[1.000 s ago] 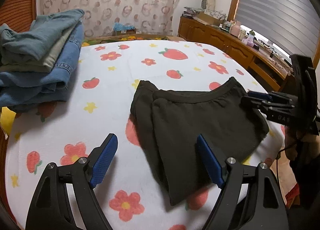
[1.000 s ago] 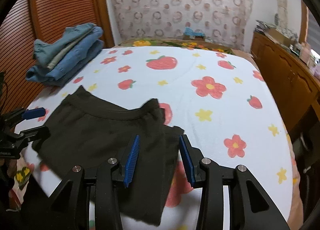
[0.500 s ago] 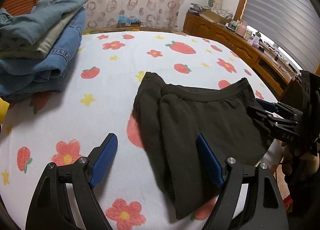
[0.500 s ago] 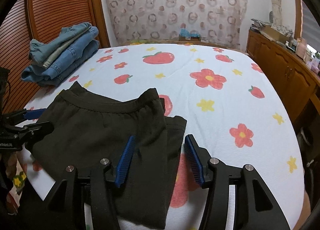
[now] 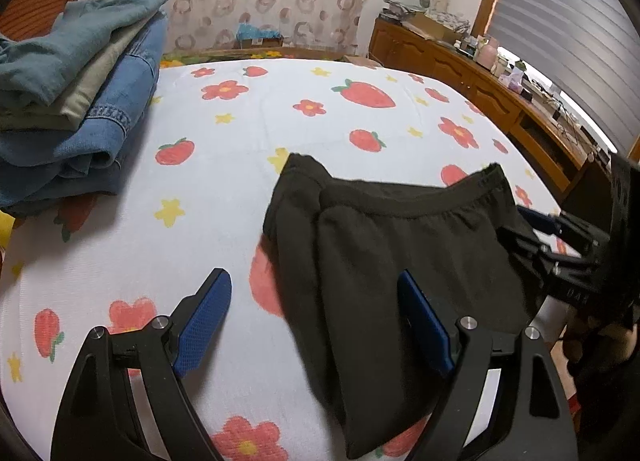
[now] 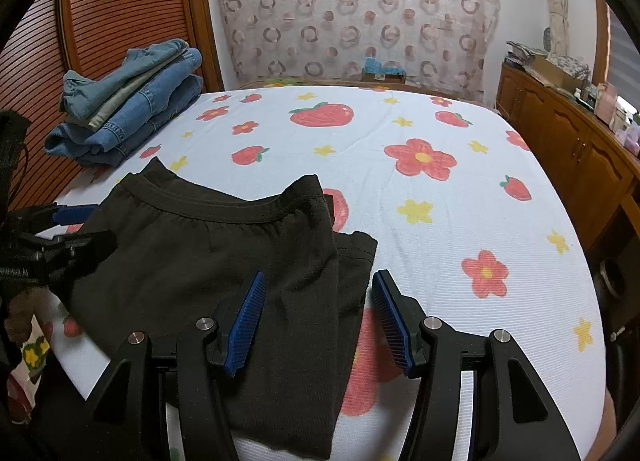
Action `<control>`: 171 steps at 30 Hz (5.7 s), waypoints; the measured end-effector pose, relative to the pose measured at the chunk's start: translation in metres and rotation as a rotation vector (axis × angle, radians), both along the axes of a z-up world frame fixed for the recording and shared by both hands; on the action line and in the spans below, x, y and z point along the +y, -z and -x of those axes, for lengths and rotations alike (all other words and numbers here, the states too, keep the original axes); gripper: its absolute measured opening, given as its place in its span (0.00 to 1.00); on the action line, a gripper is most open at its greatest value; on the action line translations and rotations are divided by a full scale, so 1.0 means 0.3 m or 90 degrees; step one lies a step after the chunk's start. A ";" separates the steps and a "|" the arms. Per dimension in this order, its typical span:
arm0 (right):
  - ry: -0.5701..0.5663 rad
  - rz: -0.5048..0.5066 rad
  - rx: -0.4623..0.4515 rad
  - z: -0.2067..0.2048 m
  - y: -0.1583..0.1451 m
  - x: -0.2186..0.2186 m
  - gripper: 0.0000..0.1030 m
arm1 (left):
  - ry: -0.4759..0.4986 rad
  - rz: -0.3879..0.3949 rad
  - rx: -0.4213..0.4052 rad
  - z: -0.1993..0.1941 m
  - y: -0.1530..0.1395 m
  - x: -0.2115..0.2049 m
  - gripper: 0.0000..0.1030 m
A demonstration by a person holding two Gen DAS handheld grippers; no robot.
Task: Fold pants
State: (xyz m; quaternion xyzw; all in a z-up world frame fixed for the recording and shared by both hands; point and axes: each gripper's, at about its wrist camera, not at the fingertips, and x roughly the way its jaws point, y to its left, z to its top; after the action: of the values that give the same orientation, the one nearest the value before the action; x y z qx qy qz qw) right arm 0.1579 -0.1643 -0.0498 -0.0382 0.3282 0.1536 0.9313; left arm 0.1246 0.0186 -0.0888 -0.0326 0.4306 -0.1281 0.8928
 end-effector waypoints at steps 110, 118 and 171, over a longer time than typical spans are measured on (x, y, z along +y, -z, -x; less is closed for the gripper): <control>-0.205 0.007 -0.185 -0.132 -0.464 0.198 0.08 | -0.062 0.039 -0.295 0.033 -0.460 0.308 0.16; -0.256 0.010 -0.199 -0.336 -0.510 0.276 0.08 | -0.108 0.018 -0.305 -0.067 -0.503 0.420 0.16; -0.328 -0.009 -0.143 -0.703 -0.506 0.377 0.36 | -0.306 -0.064 -0.256 -0.053 -0.398 0.554 0.47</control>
State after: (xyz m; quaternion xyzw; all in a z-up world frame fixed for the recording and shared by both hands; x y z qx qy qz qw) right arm 0.3687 -0.0513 0.1020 -0.1307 0.2011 0.3824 0.8923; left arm 0.1403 0.1847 0.0306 -0.0633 0.2309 0.1038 0.9654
